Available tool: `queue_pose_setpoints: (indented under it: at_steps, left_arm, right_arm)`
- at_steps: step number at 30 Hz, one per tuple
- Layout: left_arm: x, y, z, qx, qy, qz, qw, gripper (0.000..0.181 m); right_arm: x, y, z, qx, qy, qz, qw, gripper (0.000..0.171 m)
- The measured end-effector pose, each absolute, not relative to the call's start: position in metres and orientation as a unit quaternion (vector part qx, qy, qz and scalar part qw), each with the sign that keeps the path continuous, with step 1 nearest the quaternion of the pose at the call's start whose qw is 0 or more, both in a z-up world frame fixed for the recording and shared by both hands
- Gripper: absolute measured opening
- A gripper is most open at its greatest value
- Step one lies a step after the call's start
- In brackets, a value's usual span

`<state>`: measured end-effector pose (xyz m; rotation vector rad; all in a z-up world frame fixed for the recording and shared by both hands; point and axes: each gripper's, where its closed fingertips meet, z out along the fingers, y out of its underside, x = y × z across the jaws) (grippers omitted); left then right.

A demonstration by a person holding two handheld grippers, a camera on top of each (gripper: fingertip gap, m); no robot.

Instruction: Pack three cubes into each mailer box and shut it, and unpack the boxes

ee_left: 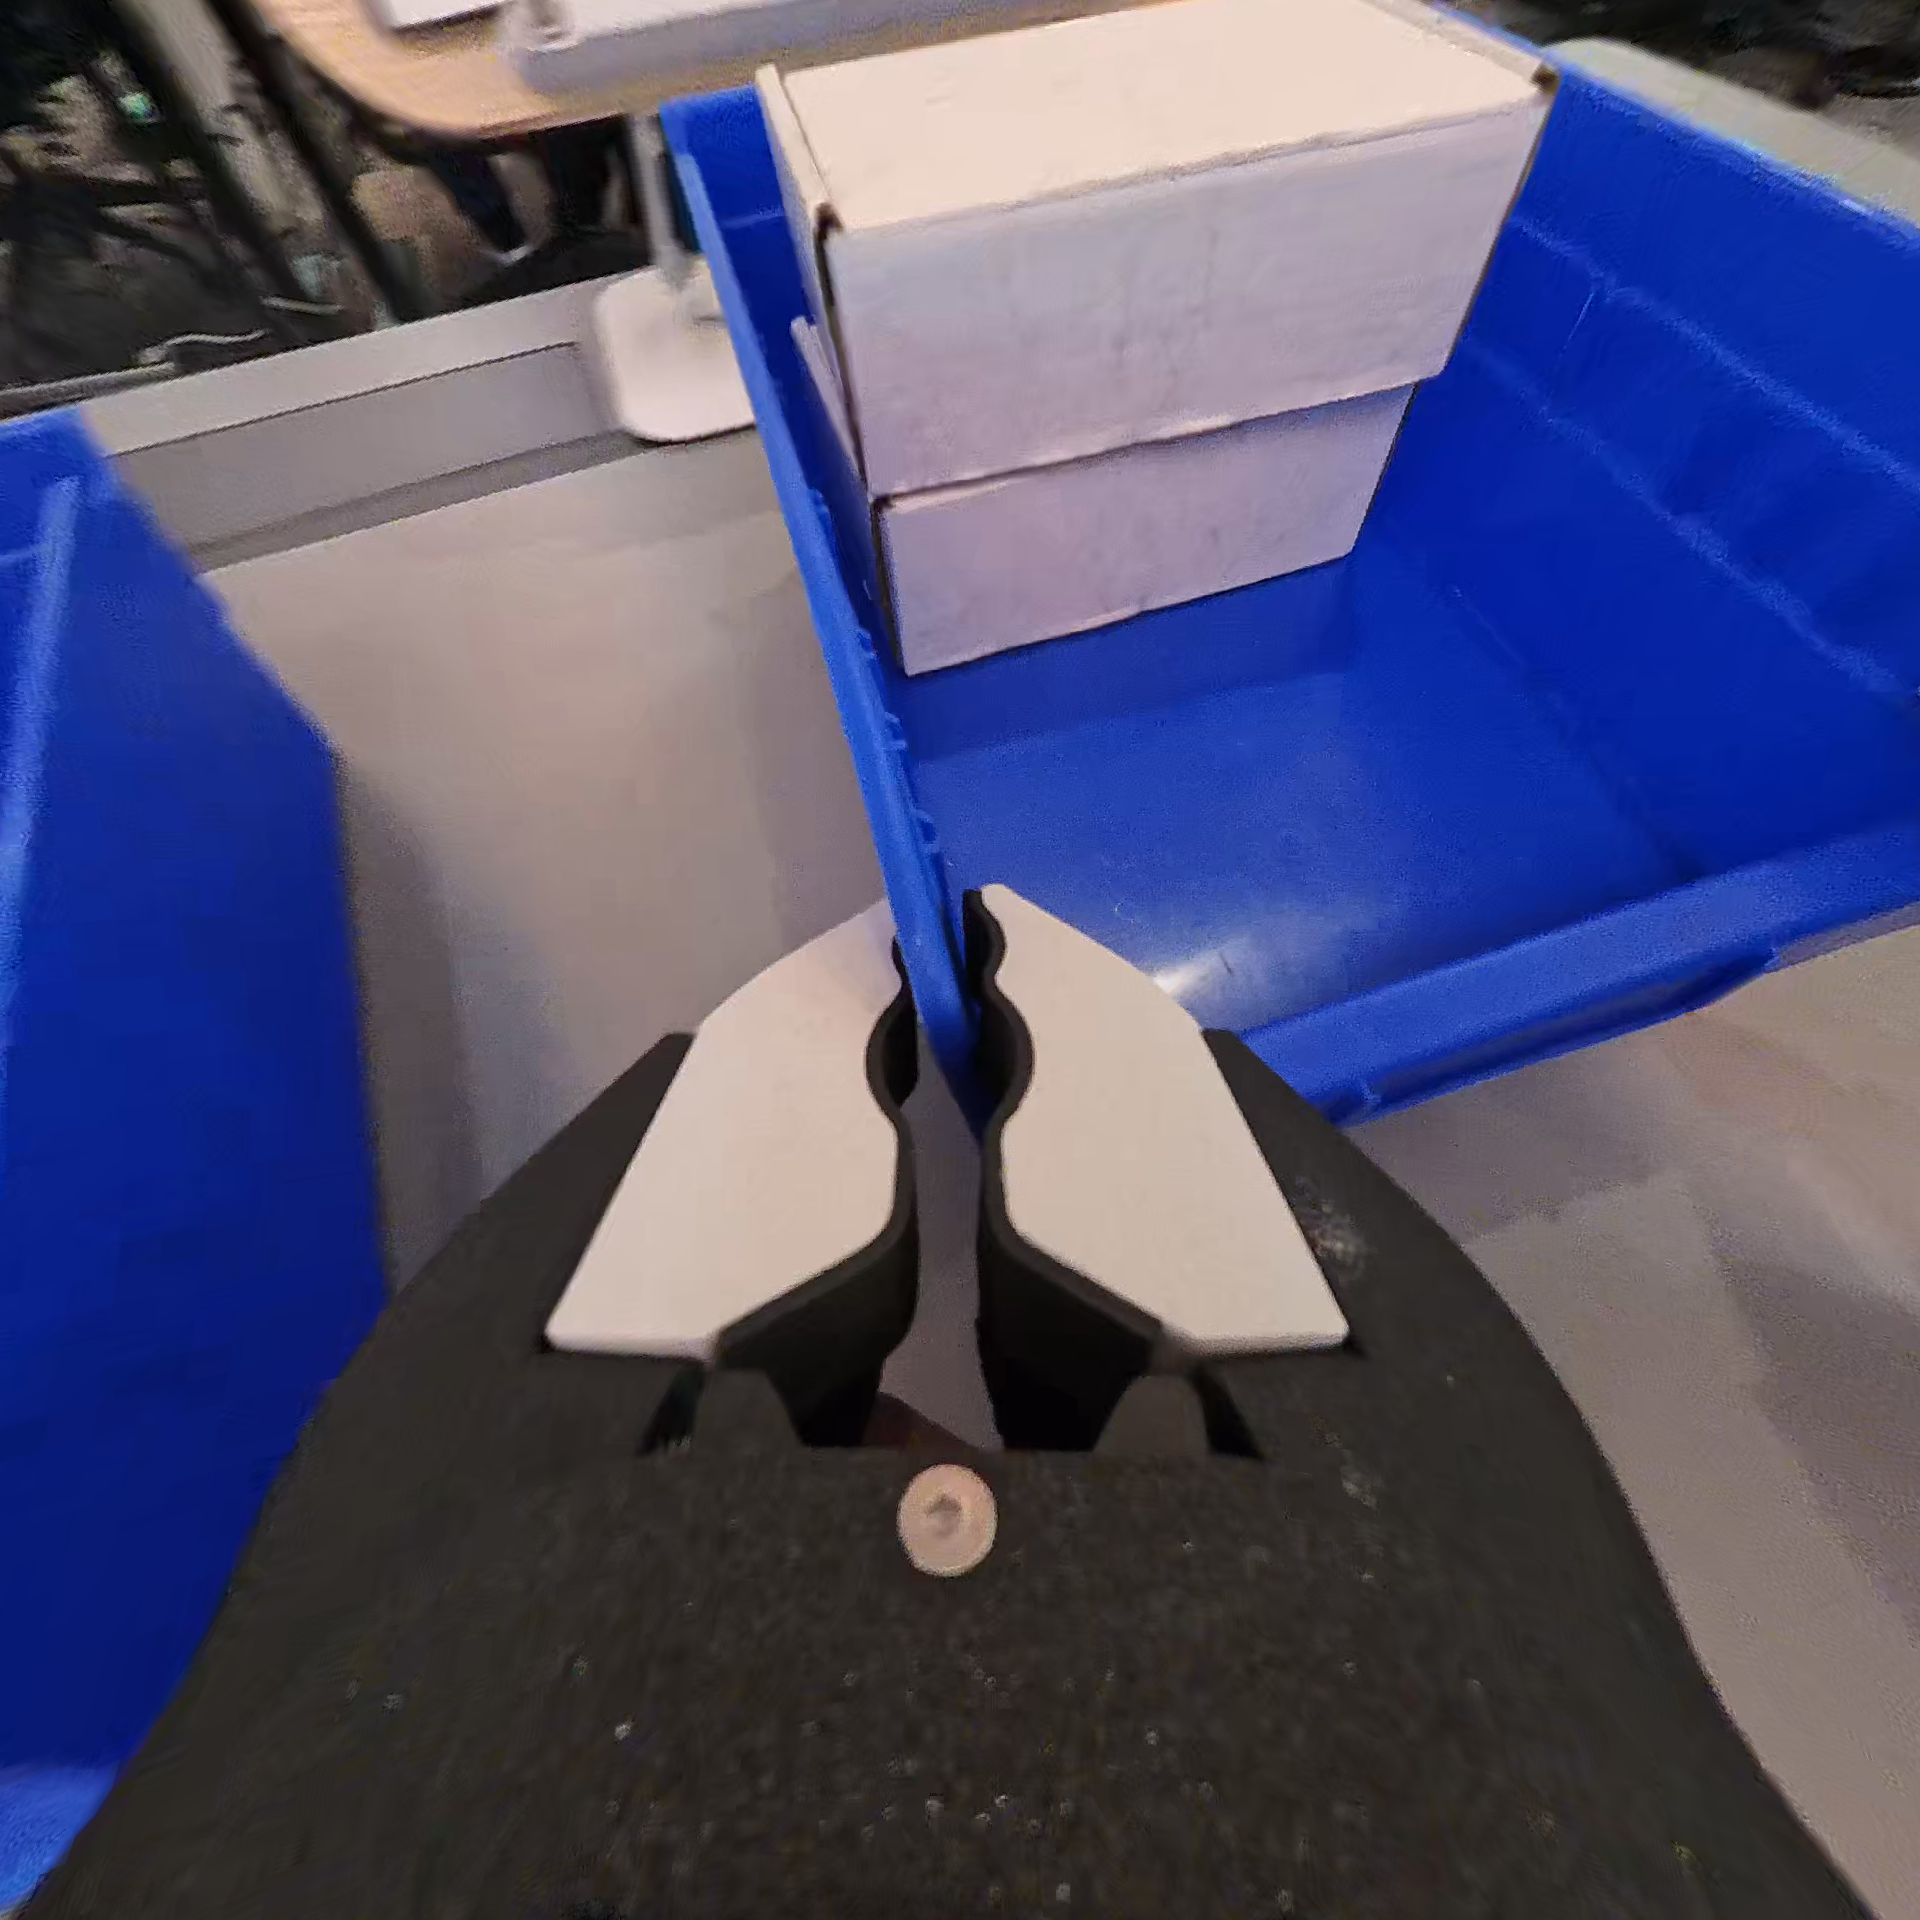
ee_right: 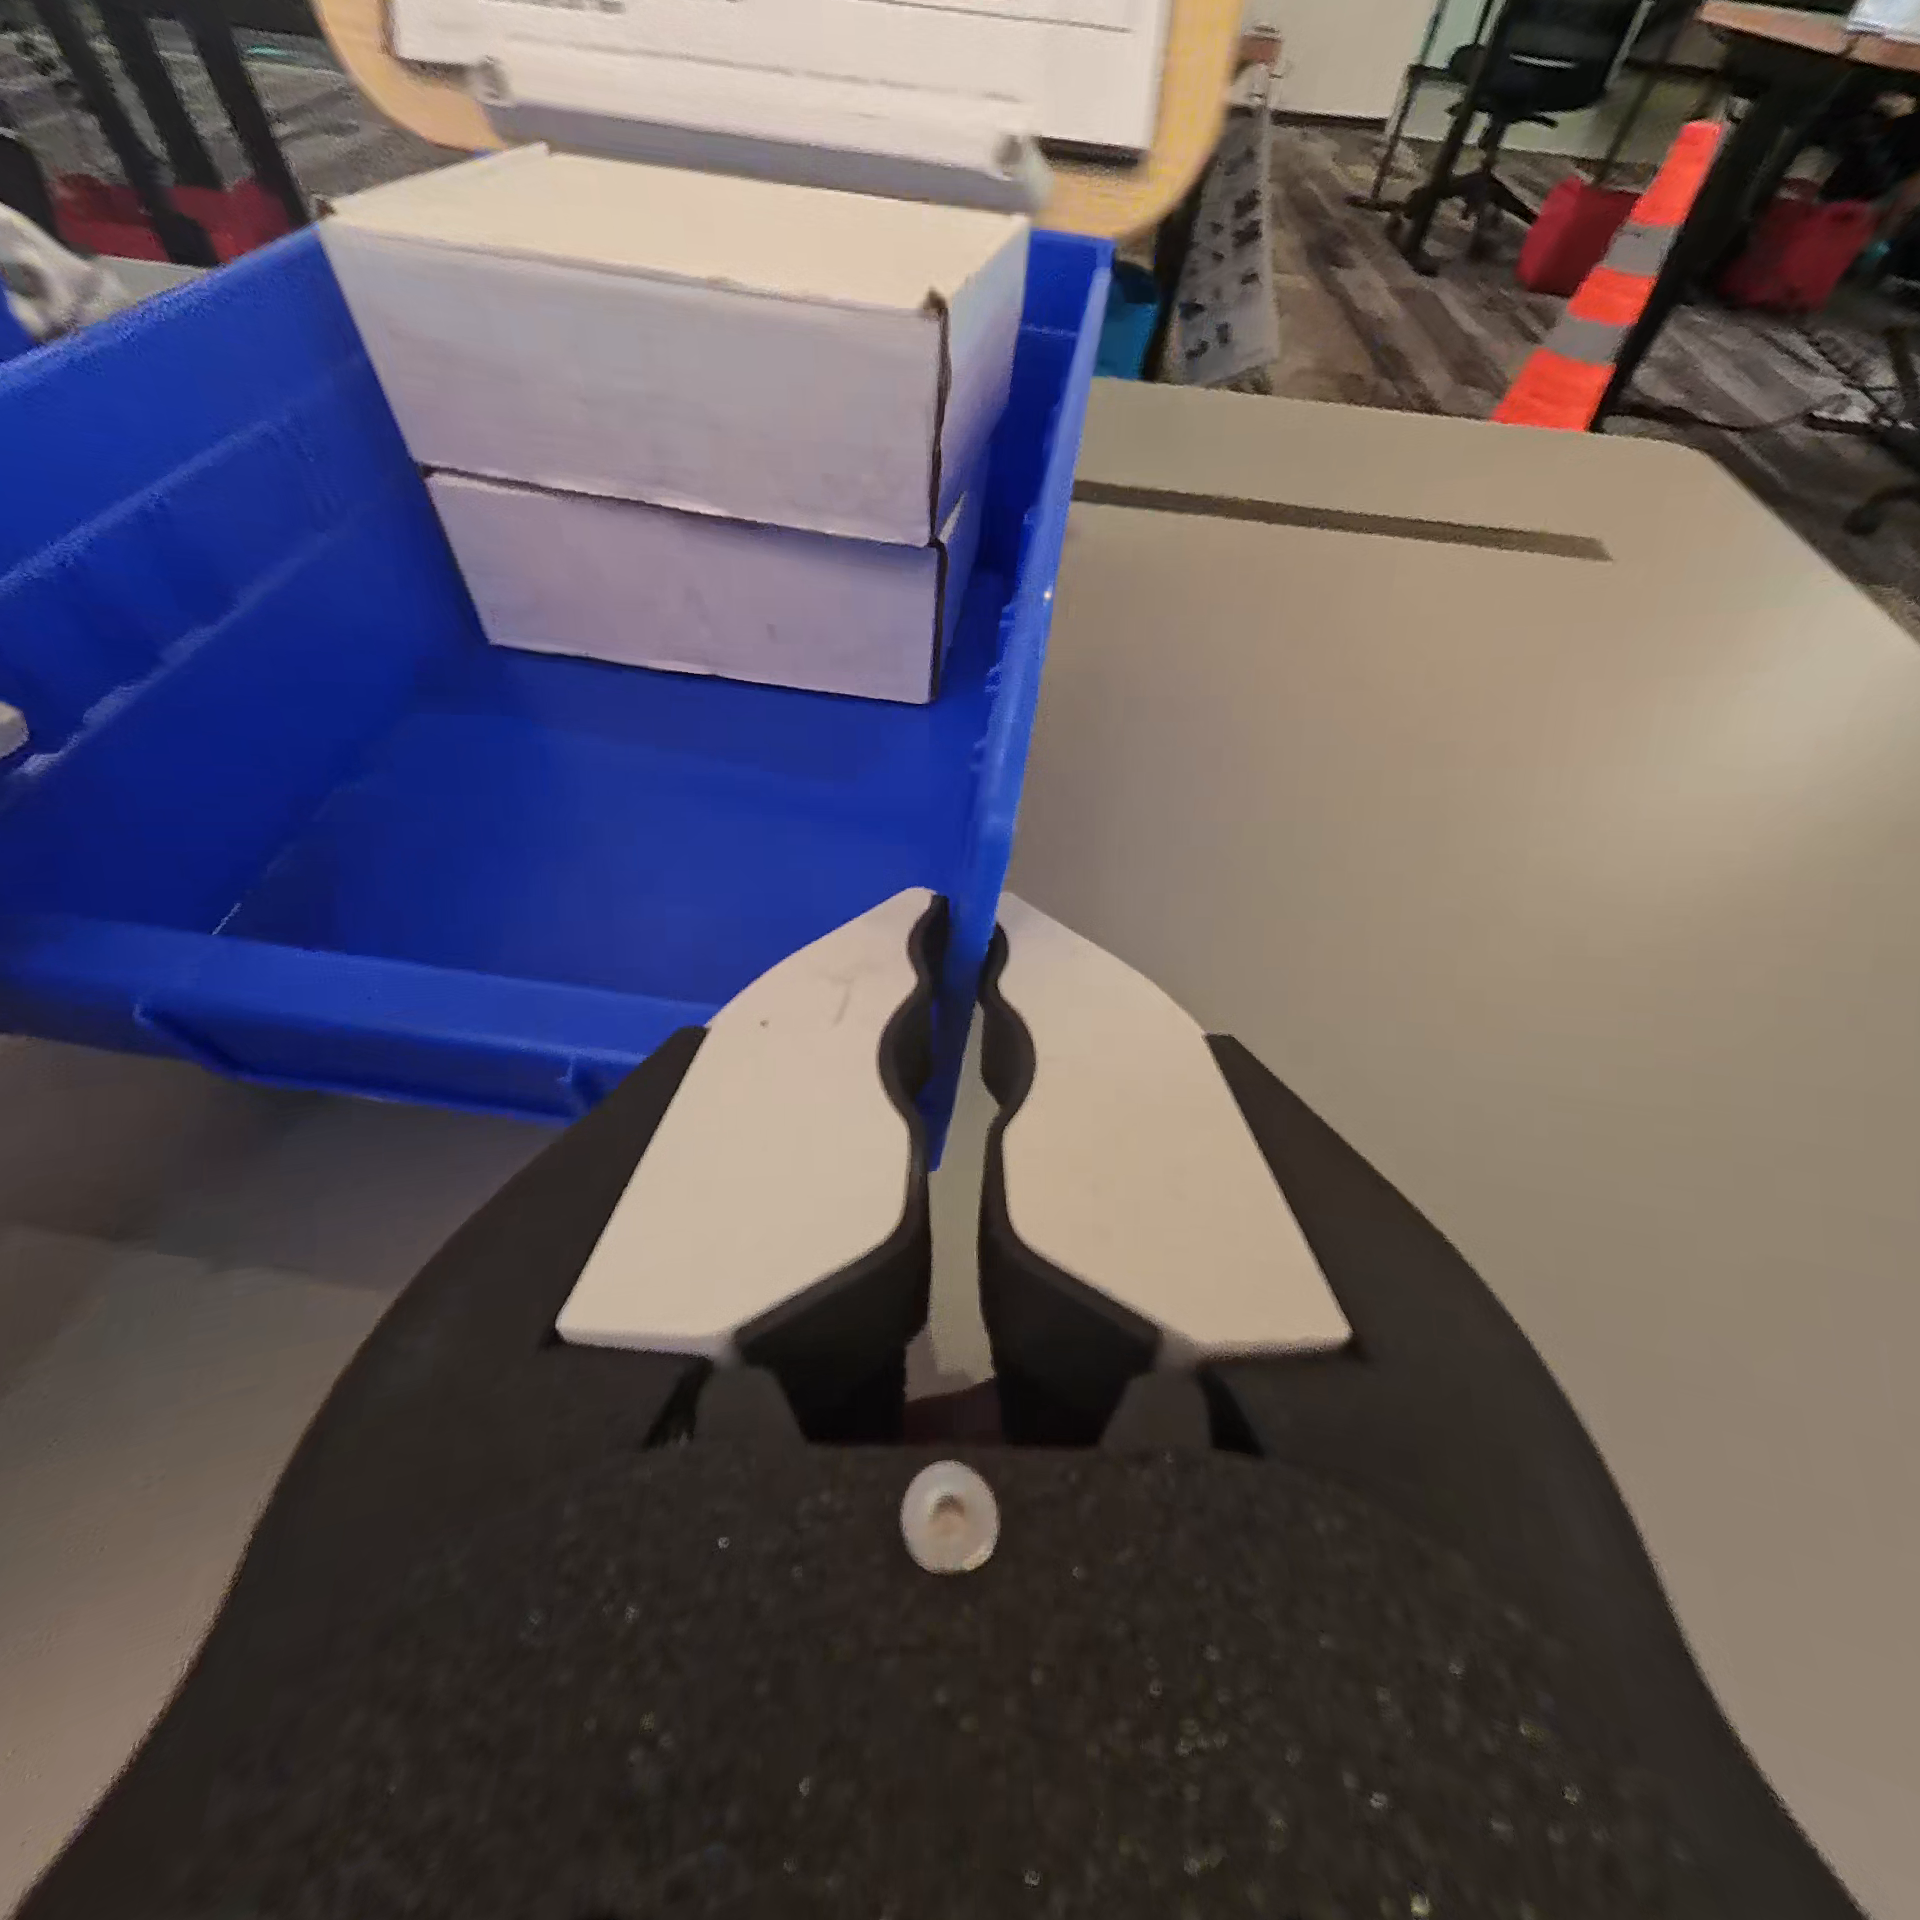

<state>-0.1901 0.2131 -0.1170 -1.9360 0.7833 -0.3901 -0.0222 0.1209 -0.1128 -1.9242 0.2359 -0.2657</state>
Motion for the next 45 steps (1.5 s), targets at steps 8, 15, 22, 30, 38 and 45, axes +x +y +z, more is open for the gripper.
queue_pose_setpoints:
  at_steps: [8, 15, 22, 30, 38, 45]
  left_arm:
    - [-0.251, 0.223, -0.136, -0.814, 0.306, -0.121, 0.478, 0.012]
    - [-0.308, 0.202, -0.060, -0.731, 0.251, -0.176, 0.610, 0.044]
    - [-0.475, 0.207, -0.043, -0.738, 0.131, -0.087, 0.656, 0.042]
    - [-0.517, 0.282, -0.112, -0.806, 0.098, -0.124, 0.570, 0.042]
    - [-0.516, 0.283, -0.116, -0.814, 0.085, -0.095, 0.567, 0.001]
    - [-0.525, 0.244, -0.116, -0.820, 0.102, -0.065, 0.559, 0.002]
  right_arm:
    - [-0.073, 0.160, -0.140, -0.836, 0.053, -0.032, 0.546, 0.004]
    - [-0.064, 0.140, -0.110, -0.798, -0.036, -0.001, 0.602, 0.031]
    - [-0.090, 0.131, -0.092, -0.778, -0.073, 0.022, 0.624, 0.028]
    - [-0.261, 0.080, -0.110, -0.765, -0.238, 0.143, 0.581, 0.022]
    - [-0.351, 0.085, -0.129, -0.784, -0.247, 0.208, 0.530, 0.020]
    - [-0.330, 0.179, -0.120, -0.826, -0.098, 0.106, 0.545, 0.041]
